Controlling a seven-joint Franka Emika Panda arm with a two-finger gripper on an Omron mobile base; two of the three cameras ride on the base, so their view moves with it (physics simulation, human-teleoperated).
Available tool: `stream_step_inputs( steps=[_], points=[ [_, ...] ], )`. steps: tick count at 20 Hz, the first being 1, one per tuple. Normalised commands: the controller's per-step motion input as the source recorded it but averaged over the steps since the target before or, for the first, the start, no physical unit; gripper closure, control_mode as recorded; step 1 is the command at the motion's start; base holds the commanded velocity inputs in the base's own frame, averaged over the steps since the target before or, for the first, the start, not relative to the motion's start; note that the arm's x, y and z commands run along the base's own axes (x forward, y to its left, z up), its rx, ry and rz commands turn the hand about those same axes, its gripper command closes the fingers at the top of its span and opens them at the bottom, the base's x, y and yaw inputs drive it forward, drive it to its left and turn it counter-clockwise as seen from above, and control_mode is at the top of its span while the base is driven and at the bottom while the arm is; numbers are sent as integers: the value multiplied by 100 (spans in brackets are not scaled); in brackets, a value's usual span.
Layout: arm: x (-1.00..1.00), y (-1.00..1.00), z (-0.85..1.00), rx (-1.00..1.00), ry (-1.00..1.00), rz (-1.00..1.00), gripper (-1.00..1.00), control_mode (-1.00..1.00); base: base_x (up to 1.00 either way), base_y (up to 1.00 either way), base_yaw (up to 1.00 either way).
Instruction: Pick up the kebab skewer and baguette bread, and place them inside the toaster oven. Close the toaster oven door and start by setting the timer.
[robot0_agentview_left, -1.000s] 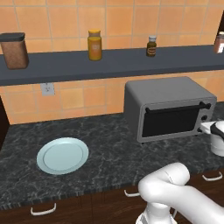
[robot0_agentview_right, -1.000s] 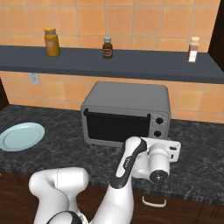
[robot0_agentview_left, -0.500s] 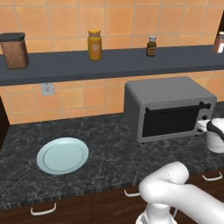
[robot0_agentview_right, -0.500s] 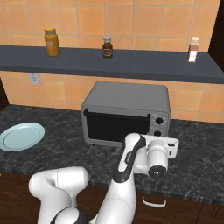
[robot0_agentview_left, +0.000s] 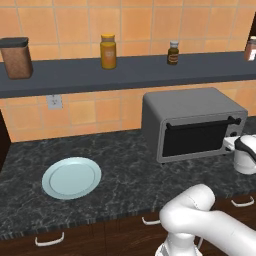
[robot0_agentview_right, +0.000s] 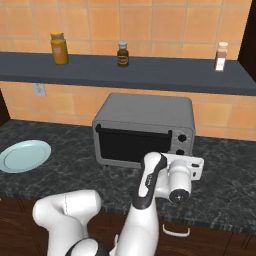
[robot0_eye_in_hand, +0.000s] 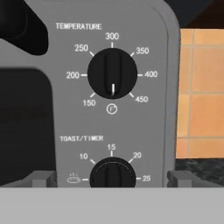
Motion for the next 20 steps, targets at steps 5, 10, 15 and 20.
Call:
stream_step_inputs(
  steps=[5, 10, 15, 20],
  points=[
    [1, 0, -1, 0, -4, 0, -100, -100, 0, 0, 0],
    [3, 0, -3, 0, -3, 0, -100, -100, 0, 0, 0],
    [10, 0, 0, 0, -2, 0, 100, -100, 0, 0, 0],
    [5, 0, 0, 0, 0, 0, 100, -100, 0, 0, 0]
  ],
)
